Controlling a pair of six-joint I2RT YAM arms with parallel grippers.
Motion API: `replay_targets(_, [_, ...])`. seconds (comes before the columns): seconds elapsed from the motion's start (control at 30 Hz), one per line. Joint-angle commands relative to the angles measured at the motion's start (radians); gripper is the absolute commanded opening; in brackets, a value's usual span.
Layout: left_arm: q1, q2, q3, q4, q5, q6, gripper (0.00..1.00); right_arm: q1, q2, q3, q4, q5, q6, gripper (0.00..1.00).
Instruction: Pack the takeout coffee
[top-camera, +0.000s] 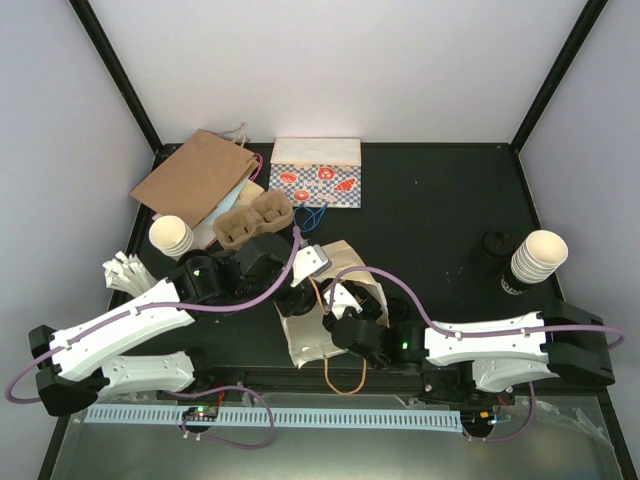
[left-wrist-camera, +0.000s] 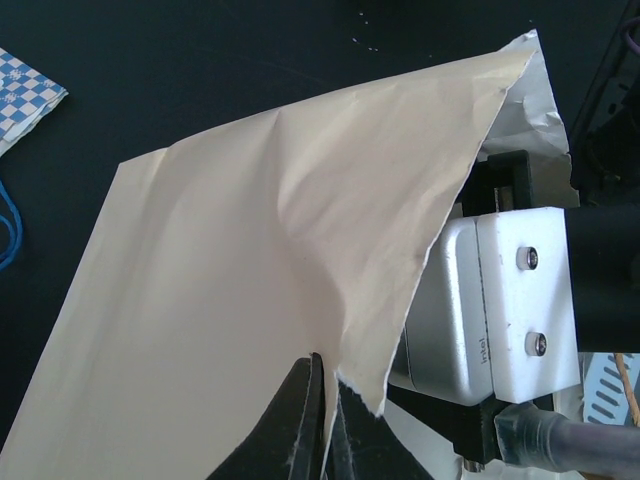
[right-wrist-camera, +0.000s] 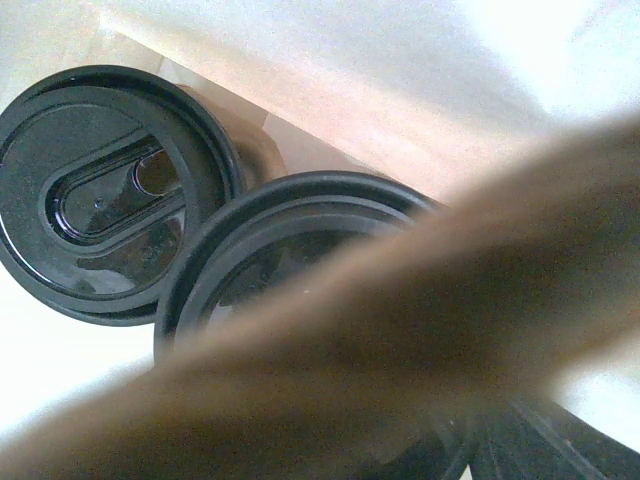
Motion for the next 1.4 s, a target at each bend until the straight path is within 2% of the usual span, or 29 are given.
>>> replay_targets(0.0, [-0.005,0.002,0.048,0.021,0.042,-0.01,0.02,-0.006,0.006,-0.008,0.007,-0.012,0.014,0.38])
replay_targets(0.5, [-0.004,0.015,0.045,0.015,0.07,-0.005,0.02,-0.036,0.007,0.006,0.064,-0.027,-0.003,0.38])
replay_targets(0.63, [-0.004,0.011,0.048,0.018,0.069,-0.01,0.02,-0.041,0.019,0.015,0.026,0.044,0.027,0.36])
replay_targets(0.93, [-0.004,0.001,0.042,0.026,0.079,-0.007,0.02,-0.089,-0.021,-0.015,0.042,0.021,0.043,0.36])
replay_targets(1.37, [-0.004,0.011,0.036,0.037,0.107,-0.006,0.02,-0.119,0.019,-0.001,0.049,-0.057,0.025,0.36])
